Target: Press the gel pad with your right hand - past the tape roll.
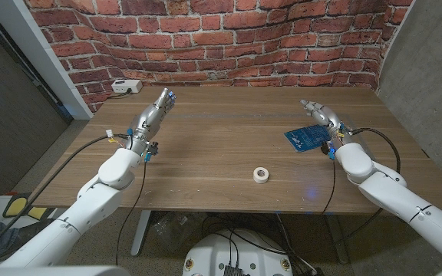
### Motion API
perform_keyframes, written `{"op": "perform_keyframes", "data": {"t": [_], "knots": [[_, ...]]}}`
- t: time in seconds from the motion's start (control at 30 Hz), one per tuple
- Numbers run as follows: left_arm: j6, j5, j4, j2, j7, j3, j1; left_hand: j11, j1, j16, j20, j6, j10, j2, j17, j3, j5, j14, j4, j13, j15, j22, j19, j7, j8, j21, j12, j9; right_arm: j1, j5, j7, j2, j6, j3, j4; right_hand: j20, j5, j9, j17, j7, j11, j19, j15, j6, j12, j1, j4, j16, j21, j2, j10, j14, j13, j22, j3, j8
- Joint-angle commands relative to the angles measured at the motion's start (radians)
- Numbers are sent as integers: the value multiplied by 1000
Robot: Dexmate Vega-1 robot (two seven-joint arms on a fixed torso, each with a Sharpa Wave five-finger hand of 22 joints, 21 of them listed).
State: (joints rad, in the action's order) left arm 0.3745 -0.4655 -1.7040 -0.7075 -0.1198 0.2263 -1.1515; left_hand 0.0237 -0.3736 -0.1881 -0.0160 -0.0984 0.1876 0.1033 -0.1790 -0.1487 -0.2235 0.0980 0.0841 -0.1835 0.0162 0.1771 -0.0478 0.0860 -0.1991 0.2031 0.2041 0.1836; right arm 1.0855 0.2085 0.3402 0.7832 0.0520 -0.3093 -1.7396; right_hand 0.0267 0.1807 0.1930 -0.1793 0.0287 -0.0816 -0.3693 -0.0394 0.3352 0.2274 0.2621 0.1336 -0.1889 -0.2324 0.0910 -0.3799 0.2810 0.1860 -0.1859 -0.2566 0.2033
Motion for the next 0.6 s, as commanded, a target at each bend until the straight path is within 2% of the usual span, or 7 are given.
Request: {"op": "perform_keyframes", "data": {"t": [0.03,0.33,0.43,0.6], "knots": [[3,-9,1,2,6,-2,-5,-2,-5,1,8,-1,6,-1,-2,-11,3,6,1,-4,-6,2,-5,-4,2,-2,-3,2,10,101,-66,-30,98,24,34,1,-7,4,-4,8,-3,-4,-1,-1,3,-5,-5,0,4,-12,-1,11,2,0,2,-1],[6,-47,34,4,57,9,19,-3,-6,2,7,0,5,-1,-2,-13,3,5,1,-4,-5,2,-5,-2,3,-2,-3,2,1,202,-147,-67,188,35,90,1,-6,3,-5,16,-6,-1,-4,-6,2,-15,-9,1,7,-20,0,9,2,0,10,-4],[10,-75,56,1,97,13,33,-5,-7,2,7,-1,6,-1,-2,-13,3,5,1,-4,-5,2,-5,-2,3,-2,-3,2,1,212,-156,-66,190,35,91,0,-6,3,-6,17,-11,-1,-4,-8,0,-19,-11,0,7,-23,3,9,2,0,12,-5],[-3,-95,69,1,108,16,45,-2,-7,2,6,-1,5,-1,-2,-14,3,5,1,-4,-5,2,-5,-2,3,-2,-4,2,3,239,-170,-69,195,41,87,-1,-6,2,-6,20,-12,0,-6,-9,0,-24,-13,1,9,-27,1,8,2,0,16,-5]]}}
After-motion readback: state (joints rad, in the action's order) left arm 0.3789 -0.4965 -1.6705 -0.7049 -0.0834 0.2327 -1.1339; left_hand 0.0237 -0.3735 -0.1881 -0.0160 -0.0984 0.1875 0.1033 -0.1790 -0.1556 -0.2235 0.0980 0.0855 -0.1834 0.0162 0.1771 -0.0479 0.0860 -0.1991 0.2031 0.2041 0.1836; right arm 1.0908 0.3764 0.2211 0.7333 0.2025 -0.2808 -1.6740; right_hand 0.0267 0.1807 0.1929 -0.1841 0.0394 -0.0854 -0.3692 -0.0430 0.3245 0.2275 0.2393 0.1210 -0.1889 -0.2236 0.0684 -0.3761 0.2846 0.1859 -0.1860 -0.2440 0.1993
